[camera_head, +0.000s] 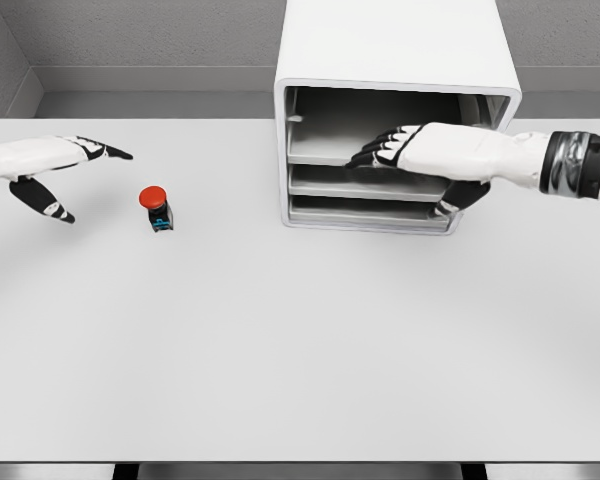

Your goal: Slide open multi-storey tabletop storage cabinets and put open load switch and slide close multi-storey tabletop storage cabinets

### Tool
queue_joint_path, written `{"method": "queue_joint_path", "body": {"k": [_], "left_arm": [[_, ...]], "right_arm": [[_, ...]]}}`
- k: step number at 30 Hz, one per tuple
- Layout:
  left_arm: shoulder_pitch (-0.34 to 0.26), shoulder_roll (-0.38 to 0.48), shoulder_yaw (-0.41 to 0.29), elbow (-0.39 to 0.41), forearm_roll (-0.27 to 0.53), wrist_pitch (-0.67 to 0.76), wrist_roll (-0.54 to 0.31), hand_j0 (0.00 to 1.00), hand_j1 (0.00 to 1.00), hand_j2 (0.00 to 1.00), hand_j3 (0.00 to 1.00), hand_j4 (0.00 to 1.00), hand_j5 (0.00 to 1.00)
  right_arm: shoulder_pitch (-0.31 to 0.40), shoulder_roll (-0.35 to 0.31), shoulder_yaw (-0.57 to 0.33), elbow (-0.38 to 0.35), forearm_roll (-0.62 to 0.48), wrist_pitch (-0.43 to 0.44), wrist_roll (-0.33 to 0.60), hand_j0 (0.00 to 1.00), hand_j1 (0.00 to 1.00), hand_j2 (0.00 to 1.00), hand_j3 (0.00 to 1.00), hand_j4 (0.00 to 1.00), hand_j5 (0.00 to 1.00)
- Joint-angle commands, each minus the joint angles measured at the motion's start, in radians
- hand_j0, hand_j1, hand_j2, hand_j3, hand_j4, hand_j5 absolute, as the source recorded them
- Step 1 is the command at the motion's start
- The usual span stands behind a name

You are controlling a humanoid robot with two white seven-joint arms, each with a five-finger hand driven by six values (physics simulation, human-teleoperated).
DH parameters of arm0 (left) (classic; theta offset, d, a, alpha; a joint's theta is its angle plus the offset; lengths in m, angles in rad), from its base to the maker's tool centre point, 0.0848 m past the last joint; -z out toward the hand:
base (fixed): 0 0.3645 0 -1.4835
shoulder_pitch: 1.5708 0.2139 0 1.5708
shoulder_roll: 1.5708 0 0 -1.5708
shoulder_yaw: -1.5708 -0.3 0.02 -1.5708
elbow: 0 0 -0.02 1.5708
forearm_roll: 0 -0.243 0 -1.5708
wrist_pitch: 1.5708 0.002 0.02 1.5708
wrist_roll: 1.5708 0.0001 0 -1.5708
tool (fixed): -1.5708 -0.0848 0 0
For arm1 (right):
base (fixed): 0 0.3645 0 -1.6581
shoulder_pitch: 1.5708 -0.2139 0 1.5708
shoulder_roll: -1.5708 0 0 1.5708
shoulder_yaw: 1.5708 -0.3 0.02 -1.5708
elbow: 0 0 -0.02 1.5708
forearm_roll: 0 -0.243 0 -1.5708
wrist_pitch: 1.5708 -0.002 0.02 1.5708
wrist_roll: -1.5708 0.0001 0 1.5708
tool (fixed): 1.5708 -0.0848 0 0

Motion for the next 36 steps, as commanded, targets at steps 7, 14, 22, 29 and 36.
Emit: {"method": "queue_joint_path", "body": {"k": [7,14,22,29,36], "left_arm": [[0.0,0.0,0.001,0.0,0.006,0.003,0.0,1.0,1.0,1.0,1.0,1.0,1.0],[0.001,0.002,0.001,0.0,0.006,0.003,0.0,1.0,1.0,1.0,1.0,1.0,1.0],[0.0,0.0,0.001,0.0,0.006,0.003,0.0,1.0,1.0,1.0,1.0,1.0,1.0],[0.0,0.002,0.001,0.0,0.006,0.003,0.0,1.0,1.0,1.0,1.0,1.0,1.0],[0.0,0.002,0.003,0.0,0.006,0.003,0.0,1.0,1.0,1.0,1.0,1.0,1.0]], "right_arm": [[-0.043,0.058,0.065,-0.001,-0.004,0.156,0.0,1.0,1.0,1.0,1.0,1.0,1.0],[-0.051,0.066,0.079,0.002,-0.006,0.167,0.0,1.0,1.0,1.0,1.0,1.0,1.0],[-0.057,0.089,0.096,0.028,-0.004,0.181,0.0,1.0,1.0,1.0,1.0,1.0,1.0],[-0.075,0.118,0.101,0.083,-0.004,0.189,0.0,1.0,1.0,1.0,1.0,1.0,1.0],[-0.094,0.136,0.128,0.125,-0.004,0.189,0.0,1.0,1.0,1.0,1.0,1.0,1.0]]}}
